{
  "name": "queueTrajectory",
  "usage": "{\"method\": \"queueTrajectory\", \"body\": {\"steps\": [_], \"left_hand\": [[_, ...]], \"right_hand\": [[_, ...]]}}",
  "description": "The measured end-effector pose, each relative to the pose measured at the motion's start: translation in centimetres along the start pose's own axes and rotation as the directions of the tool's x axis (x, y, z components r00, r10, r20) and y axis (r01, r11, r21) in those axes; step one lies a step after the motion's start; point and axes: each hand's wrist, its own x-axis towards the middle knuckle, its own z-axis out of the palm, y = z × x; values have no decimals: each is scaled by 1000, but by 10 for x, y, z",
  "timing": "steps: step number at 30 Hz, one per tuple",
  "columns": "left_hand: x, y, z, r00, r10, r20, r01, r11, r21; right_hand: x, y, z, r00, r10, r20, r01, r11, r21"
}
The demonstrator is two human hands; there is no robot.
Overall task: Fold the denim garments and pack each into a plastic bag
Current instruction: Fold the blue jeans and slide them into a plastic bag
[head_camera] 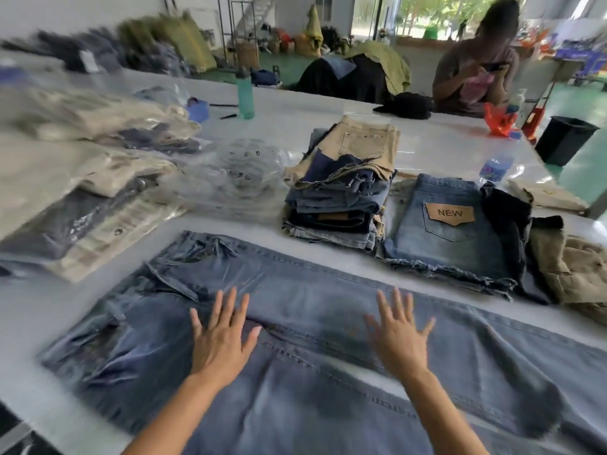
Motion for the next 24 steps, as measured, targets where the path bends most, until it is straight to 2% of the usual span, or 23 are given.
{"method": "queueTrajectory", "body": {"steps": [2, 3, 5, 8, 10, 12, 14, 17, 19, 21, 23, 24], "left_hand": [[-4, -24, 11, 997, -21, 72, 24, 999, -40], [-2, -36, 13, 995, 4, 102, 3, 998, -65], [2, -60, 8, 998, 58, 14, -56, 992, -112], [16, -100, -5, 986, -10, -167, -12, 991, -134], [28, -135, -7, 990, -76, -123, 66, 995, -80], [43, -166, -9, 993, -101, -62, 100, 995, -30], [52, -191, -12, 993, -56, -108, 56, 998, 1], [63, -220, -14, 949, 65, -309, -69, 998, -1], [74, -238, -10, 919, 87, -386, -154, 978, -145], [85, -252, -12, 928, 26, -371, -182, 902, -392], [94, -258, -15, 961, -101, -259, -87, 774, -627], [99, -260, -16, 965, -165, -205, -9, 758, -652]], "right_hand": [[-11, -68, 22, 944, -326, 53, 328, 944, -28], [-13, -90, 31, 917, -383, 109, 389, 920, -39], [-5, -114, 36, 923, -346, 171, 361, 930, -66], [23, -142, 15, 967, -229, 113, 238, 968, -75], [46, -176, 3, 972, -206, 114, 194, 975, 107], [70, -211, 0, 977, -198, 80, 186, 973, 139], [96, -242, 1, 976, -208, 59, 205, 977, 59], [133, -273, 10, 968, -162, 192, 166, 986, -2], [151, -286, 18, 952, -129, 279, 137, 991, -9], [161, -293, 25, 946, -100, 307, 114, 993, -28], [167, -296, 27, 958, -91, 272, 113, 991, -65], [170, -297, 26, 959, -113, 260, 132, 989, -60]]}}
